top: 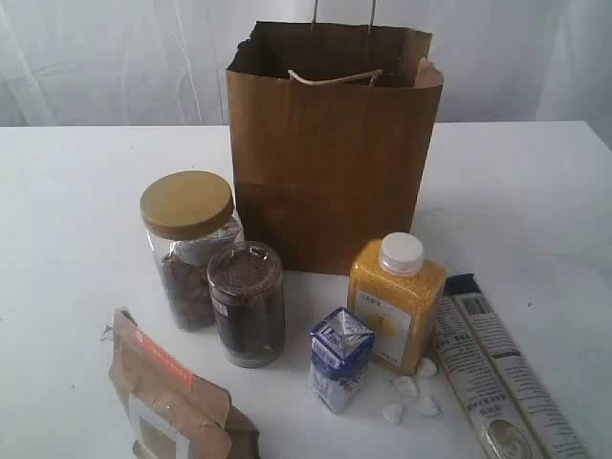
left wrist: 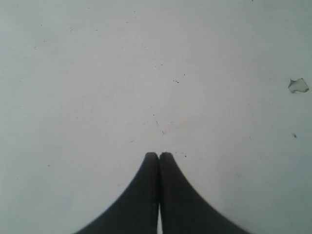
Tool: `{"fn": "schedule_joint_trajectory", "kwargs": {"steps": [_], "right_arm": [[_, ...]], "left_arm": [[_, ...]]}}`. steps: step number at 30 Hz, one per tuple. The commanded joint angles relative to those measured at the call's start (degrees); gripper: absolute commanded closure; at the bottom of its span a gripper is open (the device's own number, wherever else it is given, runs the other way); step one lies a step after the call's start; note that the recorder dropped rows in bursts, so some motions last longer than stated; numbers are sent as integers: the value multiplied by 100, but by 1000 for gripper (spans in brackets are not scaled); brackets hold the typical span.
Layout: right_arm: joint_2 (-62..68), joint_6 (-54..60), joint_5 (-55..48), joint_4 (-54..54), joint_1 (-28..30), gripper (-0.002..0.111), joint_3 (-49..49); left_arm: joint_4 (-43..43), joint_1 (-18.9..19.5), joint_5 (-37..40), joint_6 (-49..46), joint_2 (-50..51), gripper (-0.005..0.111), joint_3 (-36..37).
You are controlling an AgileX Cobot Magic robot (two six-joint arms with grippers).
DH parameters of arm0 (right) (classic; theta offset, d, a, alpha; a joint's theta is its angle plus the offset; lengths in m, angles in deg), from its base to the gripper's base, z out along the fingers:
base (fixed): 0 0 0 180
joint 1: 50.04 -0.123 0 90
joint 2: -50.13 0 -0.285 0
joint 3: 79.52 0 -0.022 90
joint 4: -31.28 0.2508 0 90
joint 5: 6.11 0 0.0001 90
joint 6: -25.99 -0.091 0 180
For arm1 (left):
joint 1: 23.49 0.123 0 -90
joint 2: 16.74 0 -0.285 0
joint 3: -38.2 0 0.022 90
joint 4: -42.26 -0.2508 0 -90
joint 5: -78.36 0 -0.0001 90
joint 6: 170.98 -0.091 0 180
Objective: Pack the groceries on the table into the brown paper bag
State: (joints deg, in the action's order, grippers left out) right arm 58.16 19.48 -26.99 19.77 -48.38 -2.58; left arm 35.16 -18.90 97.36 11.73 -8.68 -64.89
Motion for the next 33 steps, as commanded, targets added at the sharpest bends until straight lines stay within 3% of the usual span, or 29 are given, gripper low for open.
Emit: {"fn": "schedule_joint_trajectory", "kwargs": {"steps": [1,6,16,23,28,30,33], "right_arm": [[-24,19,21,-14,34,108,28],[-24,17,85,-14,34,108,28],[-24,-31,2164,442,34,108,28],[-24,-1529,2958,442,34,108,28],[-24,-1514,4877,442,34,108,24],[-24,-1189,5463,442,34,108,-323],[183,-950,5379,442,34,108,-1110]], "left_arm": [[11,-21,205,0,-28,107,30],[11,-21,205,0,-28,107,30],[11,-21,205,0,-28,107,30],[11,-21,205,0,-28,107,30],[11,-21,205,0,-28,107,30],[11,-21,205,0,-28,107,30],[11,-21,205,0,-28,107,30]]}}
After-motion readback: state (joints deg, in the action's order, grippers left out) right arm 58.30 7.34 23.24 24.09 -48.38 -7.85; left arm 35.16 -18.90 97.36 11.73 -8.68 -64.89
